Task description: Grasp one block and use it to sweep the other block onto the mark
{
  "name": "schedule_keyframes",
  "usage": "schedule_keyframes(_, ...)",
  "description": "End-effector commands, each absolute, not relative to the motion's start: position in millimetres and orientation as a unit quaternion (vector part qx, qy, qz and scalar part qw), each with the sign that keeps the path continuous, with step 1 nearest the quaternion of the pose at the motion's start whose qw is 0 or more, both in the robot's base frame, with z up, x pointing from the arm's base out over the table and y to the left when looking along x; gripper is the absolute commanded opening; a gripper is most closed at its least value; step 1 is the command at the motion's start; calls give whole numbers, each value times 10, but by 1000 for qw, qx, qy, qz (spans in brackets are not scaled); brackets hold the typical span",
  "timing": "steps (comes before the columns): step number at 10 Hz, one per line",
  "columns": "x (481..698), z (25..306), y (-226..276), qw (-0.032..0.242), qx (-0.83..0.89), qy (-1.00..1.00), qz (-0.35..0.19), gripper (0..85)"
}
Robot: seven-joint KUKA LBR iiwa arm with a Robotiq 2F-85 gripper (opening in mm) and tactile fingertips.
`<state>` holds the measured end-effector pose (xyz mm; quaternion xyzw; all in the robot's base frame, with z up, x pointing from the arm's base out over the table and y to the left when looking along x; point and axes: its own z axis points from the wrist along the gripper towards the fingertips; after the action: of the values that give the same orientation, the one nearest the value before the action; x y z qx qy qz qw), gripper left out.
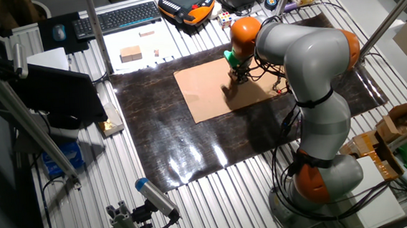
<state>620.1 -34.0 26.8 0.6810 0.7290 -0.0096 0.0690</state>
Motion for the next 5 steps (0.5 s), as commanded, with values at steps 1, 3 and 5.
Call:
schedule_keyframes(1,6203,275,-345,69,681,729,-9,7)
schedule_keyframes(3,6207,277,-365,68,681,729,-9,7)
schedule_keyframes(5,6209,279,-382,68,681,729,-9,7)
